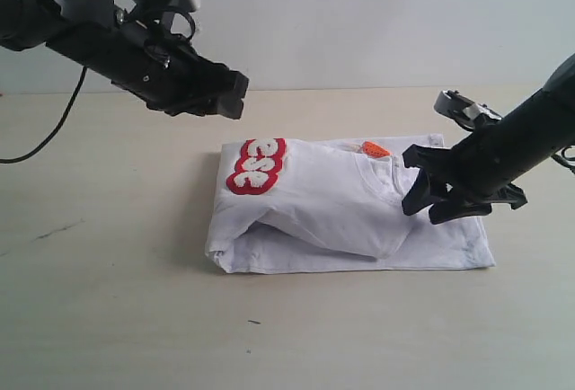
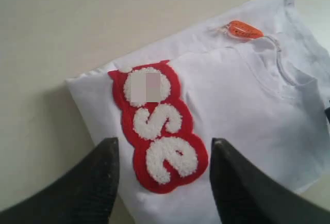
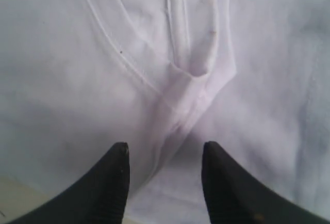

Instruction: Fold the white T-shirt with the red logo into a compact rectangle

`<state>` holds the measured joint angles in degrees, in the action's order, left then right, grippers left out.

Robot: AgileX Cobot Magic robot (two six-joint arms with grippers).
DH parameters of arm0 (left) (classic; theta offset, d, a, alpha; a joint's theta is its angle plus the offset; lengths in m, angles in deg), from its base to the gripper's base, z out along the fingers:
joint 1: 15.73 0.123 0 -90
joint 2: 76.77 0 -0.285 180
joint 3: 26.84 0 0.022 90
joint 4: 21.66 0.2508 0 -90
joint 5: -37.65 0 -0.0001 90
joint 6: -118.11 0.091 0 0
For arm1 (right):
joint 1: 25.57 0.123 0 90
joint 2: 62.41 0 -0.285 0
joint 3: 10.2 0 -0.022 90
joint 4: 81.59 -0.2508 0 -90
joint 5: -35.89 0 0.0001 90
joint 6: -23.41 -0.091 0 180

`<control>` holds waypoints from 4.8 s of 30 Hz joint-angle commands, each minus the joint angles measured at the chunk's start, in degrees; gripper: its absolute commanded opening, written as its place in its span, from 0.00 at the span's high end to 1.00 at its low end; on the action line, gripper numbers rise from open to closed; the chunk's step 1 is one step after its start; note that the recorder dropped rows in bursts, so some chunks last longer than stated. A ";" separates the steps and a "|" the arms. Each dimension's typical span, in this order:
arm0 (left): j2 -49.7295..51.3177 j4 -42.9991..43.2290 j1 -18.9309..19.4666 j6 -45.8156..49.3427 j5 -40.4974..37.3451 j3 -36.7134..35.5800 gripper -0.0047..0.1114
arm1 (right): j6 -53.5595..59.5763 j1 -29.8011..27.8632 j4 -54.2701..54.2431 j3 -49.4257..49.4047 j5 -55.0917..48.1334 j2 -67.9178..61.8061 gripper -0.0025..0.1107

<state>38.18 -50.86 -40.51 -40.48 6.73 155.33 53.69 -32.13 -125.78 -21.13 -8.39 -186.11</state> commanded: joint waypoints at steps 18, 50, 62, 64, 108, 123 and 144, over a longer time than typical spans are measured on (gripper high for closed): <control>-0.54 0.47 0.25 2.84 7.27 -0.80 0.51 | 13.52 2.56 -9.36 -0.07 4.75 -1.53 0.98; -0.54 0.32 0.25 5.37 7.27 -0.80 0.51 | -57.93 2.56 94.60 5.31 8.89 15.09 0.94; 3.52 -0.67 -5.01 12.88 6.35 -0.80 0.51 | -54.98 2.56 83.51 12.49 1.24 8.19 0.59; 3.69 -0.50 -5.41 12.88 6.35 -0.80 0.51 | -43.28 2.56 71.13 12.49 3.28 7.77 0.66; -6.89 3.04 4.85 8.64 -7.24 -5.90 0.51 | -9.99 30.12 17.45 17.55 3.73 -0.67 0.95; -3.17 1.59 -6.03 19.36 -7.81 -13.24 0.51 | -11.93 10.22 16.89 -4.33 10.84 8.54 0.58; 0.43 6.91 -7.18 15.61 -2.09 -13.39 0.51 | -18.86 10.24 22.93 -5.93 12.73 3.59 0.58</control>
<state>38.75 -44.18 -47.57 -24.38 3.85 141.88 34.90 -21.69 -102.26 -26.40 3.49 -182.15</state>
